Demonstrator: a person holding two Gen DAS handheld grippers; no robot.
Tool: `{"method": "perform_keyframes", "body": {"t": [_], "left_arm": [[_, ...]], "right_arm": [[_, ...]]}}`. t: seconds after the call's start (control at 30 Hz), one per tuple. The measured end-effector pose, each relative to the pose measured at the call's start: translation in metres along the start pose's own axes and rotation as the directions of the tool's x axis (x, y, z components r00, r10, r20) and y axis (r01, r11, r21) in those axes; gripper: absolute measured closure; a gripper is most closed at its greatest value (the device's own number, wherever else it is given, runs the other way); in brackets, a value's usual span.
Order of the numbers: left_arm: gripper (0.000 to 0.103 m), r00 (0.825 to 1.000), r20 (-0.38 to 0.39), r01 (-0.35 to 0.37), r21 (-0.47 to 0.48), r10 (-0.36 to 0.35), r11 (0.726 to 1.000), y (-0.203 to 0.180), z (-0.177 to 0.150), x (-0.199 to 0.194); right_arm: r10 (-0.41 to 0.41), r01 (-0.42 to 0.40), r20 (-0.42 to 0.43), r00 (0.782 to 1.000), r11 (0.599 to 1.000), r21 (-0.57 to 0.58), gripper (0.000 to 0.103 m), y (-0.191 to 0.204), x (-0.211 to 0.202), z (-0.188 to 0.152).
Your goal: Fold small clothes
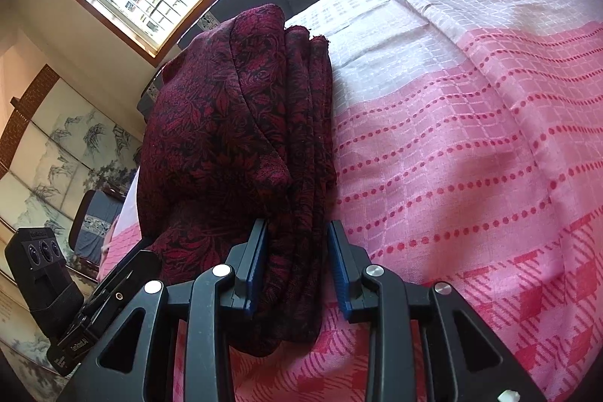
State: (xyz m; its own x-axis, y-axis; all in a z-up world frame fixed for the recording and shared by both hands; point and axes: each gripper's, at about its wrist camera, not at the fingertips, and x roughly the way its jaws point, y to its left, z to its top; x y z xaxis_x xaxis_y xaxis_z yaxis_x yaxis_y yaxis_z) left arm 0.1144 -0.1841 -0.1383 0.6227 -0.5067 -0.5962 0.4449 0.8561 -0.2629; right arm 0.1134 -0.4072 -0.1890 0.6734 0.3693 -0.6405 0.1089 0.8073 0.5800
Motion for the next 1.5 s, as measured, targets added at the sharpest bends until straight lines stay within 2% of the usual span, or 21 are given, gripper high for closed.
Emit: {"method": "perform_keyframes", "body": {"t": [0.1, 0.27, 0.33, 0.53, 0.7, 0.77, 0.8, 0.87, 0.93, 1.0, 1.1, 1.23, 1.3, 1.37, 1.4, 1.47, 1.5], "left_arm": [[0.0, 1.0, -0.001, -0.002, 0.0, 0.002, 1.0, 0.0, 0.0, 0.0], [0.0, 1.0, -0.003, -0.001, -0.004, 0.001, 1.0, 0.001, 0.001, 0.0], [0.0, 1.0, -0.003, 0.0, -0.005, 0.0, 1.0, 0.001, 0.001, 0.0], [0.0, 1.0, -0.002, 0.002, -0.009, -0.002, 1.0, 0.001, 0.001, -0.001], [0.0, 1.0, -0.003, 0.008, -0.017, -0.008, 1.0, 0.004, 0.002, -0.002], [0.0, 1.0, -0.002, 0.011, -0.019, -0.011, 1.0, 0.005, 0.002, -0.002], [0.0, 1.0, -0.001, 0.013, -0.019, -0.013, 1.0, 0.006, 0.002, -0.002], [0.0, 1.0, -0.001, 0.016, -0.021, -0.016, 1.0, 0.007, 0.002, -0.002], [0.0, 1.0, -0.001, 0.019, -0.022, -0.019, 1.0, 0.009, 0.002, -0.002], [0.0, 1.0, -0.002, 0.012, -0.025, -0.012, 1.0, 0.011, 0.002, -0.002], [0.0, 1.0, -0.001, 0.018, -0.032, -0.018, 0.999, 0.013, 0.002, -0.002], [0.0, 1.0, -0.003, 0.013, -0.027, -0.013, 1.0, 0.014, 0.002, -0.002], [0.0, 1.0, -0.003, 0.014, -0.027, -0.014, 1.0, 0.014, 0.002, -0.002], [0.0, 1.0, -0.003, 0.014, -0.027, -0.014, 1.0, 0.014, 0.002, -0.002], [0.0, 1.0, -0.003, 0.013, -0.026, -0.013, 1.0, 0.014, 0.002, -0.002], [0.0, 1.0, -0.003, 0.012, -0.025, -0.012, 1.0, 0.014, 0.002, -0.002], [0.0, 1.0, -0.004, 0.011, -0.025, -0.011, 1.0, 0.014, 0.002, -0.002]], "right_arm": [[-0.008, 0.008, 0.0, 1.0, 1.0, 0.016, 0.061, 0.0, -0.005, 0.002], [-0.056, 0.058, 0.058, 0.997, 0.998, -0.03, 0.058, 0.019, -0.023, 0.02], [-0.063, 0.067, 0.058, 0.996, 0.996, -0.056, 0.052, 0.029, -0.02, 0.035], [-0.086, 0.09, 0.048, 0.995, 0.992, -0.094, 0.052, 0.044, 0.008, 0.076], [-0.062, 0.064, 0.029, 0.998, 0.995, -0.073, 0.052, 0.042, 0.034, 0.094], [-0.048, 0.051, 0.037, 0.998, 0.996, -0.073, 0.067, 0.041, 0.036, 0.099], [-0.041, 0.043, 0.035, 0.999, 0.997, -0.066, 0.077, 0.04, 0.036, 0.101], [-0.023, 0.026, 0.07, 0.997, 0.998, -0.053, 0.084, 0.04, 0.028, 0.103], [-0.053, 0.058, 0.115, 0.992, 0.998, -0.037, 0.098, 0.034, 0.019, 0.101], [-0.069, 0.068, 0.119, 0.99, 0.998, 0.011, 0.101, 0.015, 0.019, 0.097], [-0.041, 0.036, 0.082, 0.996, 0.998, 0.058, 0.1, -0.004, 0.03, 0.091], [0.045, -0.057, 0.149, 0.988, 0.996, 0.075, 0.094, -0.009, 0.019, 0.104], [0.082, -0.09, 0.139, 0.987, 0.994, 0.055, 0.088, -0.002, 0.02, 0.119], [0.095, -0.097, 0.118, 0.988, 0.995, 0.01, 0.071, 0.013, 0.026, 0.131], [0.097, -0.096, 0.102, 0.99, 0.995, -0.015, 0.06, 0.019, 0.031, 0.137], [0.119, -0.116, 0.065, 0.991, 0.992, -0.051, 0.058, 0.03, 0.044, 0.143], [0.114, -0.111, 0.045, 0.992, 0.991, -0.074, 0.062, 0.035, 0.05, 0.144]]}}
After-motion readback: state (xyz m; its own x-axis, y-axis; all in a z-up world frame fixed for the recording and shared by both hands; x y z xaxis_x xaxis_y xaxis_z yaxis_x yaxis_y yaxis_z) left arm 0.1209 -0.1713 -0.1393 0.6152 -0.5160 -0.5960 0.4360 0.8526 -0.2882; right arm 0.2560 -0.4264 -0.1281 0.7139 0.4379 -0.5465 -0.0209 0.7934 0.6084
